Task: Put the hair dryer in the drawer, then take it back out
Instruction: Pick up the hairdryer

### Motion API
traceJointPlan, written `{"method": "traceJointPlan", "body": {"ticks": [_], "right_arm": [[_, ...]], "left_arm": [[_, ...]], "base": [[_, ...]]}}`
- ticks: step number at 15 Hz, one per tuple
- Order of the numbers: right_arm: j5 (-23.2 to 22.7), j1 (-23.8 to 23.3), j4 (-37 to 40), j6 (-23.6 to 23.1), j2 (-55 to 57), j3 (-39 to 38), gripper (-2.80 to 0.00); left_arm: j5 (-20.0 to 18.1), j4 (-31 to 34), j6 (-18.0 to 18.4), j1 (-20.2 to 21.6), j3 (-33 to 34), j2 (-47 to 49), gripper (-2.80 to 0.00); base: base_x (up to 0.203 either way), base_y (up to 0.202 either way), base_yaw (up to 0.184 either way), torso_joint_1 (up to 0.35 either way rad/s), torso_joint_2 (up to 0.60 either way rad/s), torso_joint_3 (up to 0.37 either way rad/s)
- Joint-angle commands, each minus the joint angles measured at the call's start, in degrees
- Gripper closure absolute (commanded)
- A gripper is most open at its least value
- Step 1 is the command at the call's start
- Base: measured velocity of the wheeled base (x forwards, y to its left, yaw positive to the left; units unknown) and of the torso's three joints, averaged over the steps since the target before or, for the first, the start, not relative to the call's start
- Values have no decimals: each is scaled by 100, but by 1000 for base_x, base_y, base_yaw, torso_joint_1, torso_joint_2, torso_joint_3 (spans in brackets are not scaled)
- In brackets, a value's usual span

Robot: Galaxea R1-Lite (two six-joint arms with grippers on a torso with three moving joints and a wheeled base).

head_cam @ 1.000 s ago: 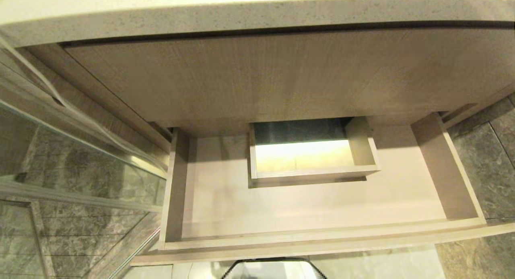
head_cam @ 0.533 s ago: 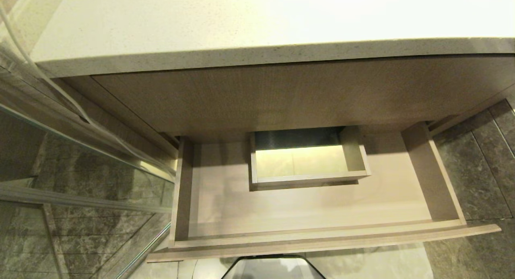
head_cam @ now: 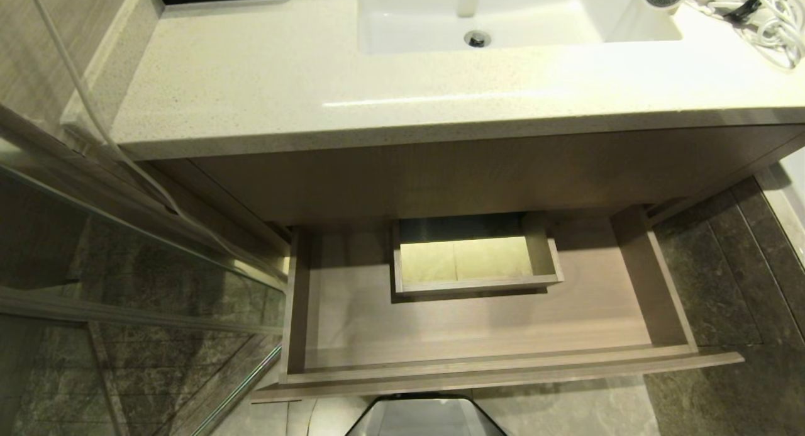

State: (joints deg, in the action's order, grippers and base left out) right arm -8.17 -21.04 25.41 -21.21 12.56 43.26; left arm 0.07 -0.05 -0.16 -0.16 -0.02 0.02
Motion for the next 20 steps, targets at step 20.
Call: {"method": "traceJointPlan", "body": {"ticks": [20], "right_arm": [[-9, -67, 114, -41, -113, -186, 0]], "left_arm": [[1, -4, -2, -2, 11, -2, 0]], "base": [[0, 0, 0, 149, -287, -140]]}}
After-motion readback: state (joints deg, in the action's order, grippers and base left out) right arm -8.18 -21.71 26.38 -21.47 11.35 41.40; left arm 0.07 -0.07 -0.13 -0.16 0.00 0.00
